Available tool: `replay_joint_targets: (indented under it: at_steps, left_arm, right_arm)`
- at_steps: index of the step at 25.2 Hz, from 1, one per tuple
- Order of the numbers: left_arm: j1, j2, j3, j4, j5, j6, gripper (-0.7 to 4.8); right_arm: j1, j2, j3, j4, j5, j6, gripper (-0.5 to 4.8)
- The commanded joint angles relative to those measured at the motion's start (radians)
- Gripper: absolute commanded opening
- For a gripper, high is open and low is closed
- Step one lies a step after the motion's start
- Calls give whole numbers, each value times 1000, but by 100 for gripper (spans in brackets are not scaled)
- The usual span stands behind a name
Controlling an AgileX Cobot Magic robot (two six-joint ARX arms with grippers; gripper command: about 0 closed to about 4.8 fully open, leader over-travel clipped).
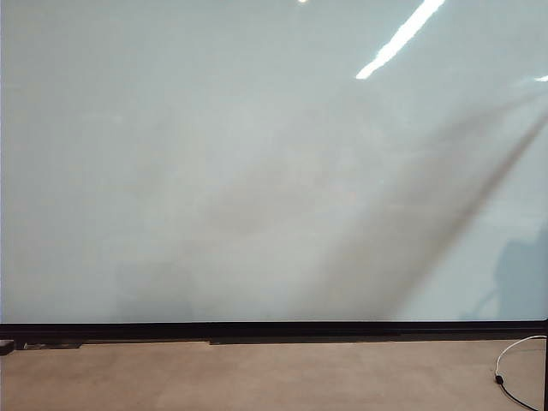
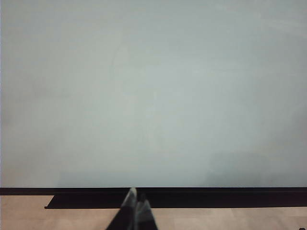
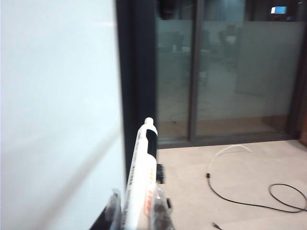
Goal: Pick up the pen on the shelf to the right of the whiteboard and draw a rectangle.
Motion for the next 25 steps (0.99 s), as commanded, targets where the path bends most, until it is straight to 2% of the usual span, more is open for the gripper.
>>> replay_joint_targets:
  at_steps: [1,11,12,15,25]
  left_arm:
    - [0,0,3,6,4,4,-4]
    - [0,0,3,6,4,4,-5]
    - [0,0,3,6,4,4,-4]
    - [0,0,3,6,4,4,-4]
    - [0,0,3,6,4,4,-5]
  right_arm:
    - [45,-41,0,-41,30,-4,-5]
    - [264,-84,0,-121,58,-3,-5]
    - [318,-84,0,-121,65,-3,-5]
    - [391,-84,0,-121,85,-3,-5]
    - [579,-60,0,-121,89,0,-5]
